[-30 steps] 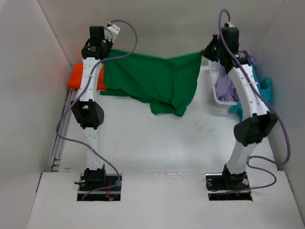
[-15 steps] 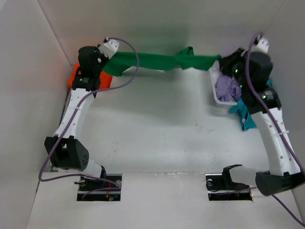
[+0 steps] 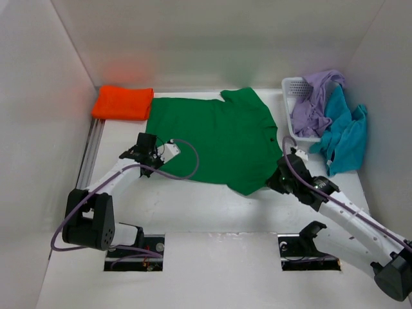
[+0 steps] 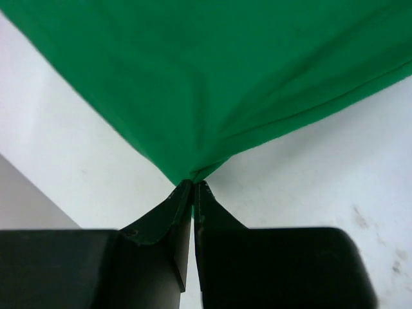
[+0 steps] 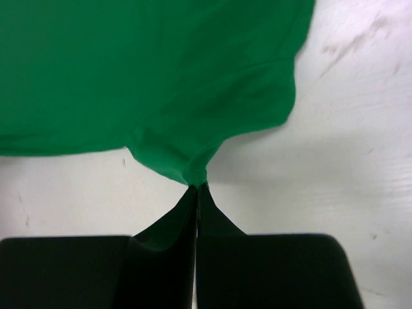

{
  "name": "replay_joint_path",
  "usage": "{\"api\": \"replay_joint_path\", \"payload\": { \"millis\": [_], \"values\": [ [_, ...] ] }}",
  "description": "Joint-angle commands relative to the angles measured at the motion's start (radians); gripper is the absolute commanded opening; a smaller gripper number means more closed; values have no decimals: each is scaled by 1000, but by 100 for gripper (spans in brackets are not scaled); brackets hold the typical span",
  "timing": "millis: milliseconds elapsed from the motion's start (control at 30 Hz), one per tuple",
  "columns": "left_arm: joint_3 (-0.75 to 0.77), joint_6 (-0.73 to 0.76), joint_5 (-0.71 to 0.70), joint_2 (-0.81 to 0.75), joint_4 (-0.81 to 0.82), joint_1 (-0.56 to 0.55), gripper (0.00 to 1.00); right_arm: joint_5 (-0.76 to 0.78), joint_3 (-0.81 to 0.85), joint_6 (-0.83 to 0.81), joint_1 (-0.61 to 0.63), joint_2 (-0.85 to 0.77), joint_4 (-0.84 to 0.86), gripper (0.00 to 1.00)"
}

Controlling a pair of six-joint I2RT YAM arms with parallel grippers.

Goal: Fold and stack the t-shirts
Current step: Flatten out the tshirt, then fold the flattened tshirt in 1/3 of the way

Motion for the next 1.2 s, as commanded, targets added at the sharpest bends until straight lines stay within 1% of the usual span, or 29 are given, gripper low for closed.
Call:
{"api": "replay_joint_path", "payload": {
  "millis": [0,67,133,167,233,267,400,467,567,600,633,767,900,967,1000,1033,1100,1167],
  "values": [
    [-47,13,10,-70,-61,1,3,18,-14,120,63,22,11,0],
    [-48,7,17,-77,-84,5,3,19,2,111,63,28,13,0],
    [-41,5,22,-77,-94,11,4,23,28,66,38,30,25,0],
    [-31,8,25,-77,-90,14,4,18,40,42,15,33,34,0],
    [10,22,39,-58,-56,27,5,-16,92,-59,-73,80,80,0],
    [21,25,40,-51,-47,30,5,-25,101,-78,-88,91,92,0],
    [186,25,51,107,34,66,6,-100,215,-249,-230,267,253,0],
    [275,19,48,198,47,80,6,-114,268,-292,-278,338,290,0],
    [399,25,44,313,48,88,6,-160,399,-360,-342,497,339,0],
    [432,28,39,345,48,88,6,-175,428,-372,-350,535,344,0],
    [465,31,36,376,45,88,6,-200,487,-395,-364,615,353,0],
    [564,50,14,478,37,99,6,-215,607,-417,-385,767,352,0],
    [620,77,-2,543,57,100,8,-217,696,-438,-413,877,333,0],
    [637,79,-6,560,59,100,8,-217,721,-443,-416,902,323,0],
    [659,84,-15,583,60,100,11,-217,771,-460,-420,950,300,0],
    [663,85,-18,591,62,100,12,-217,787,-464,-421,964,293,0],
    [674,87,-28,606,68,102,20,-217,844,-483,-416,1014,269,0],
    [688,85,-45,618,83,114,37,-201,896,-494,-417,1063,252,8]
  ]
}}
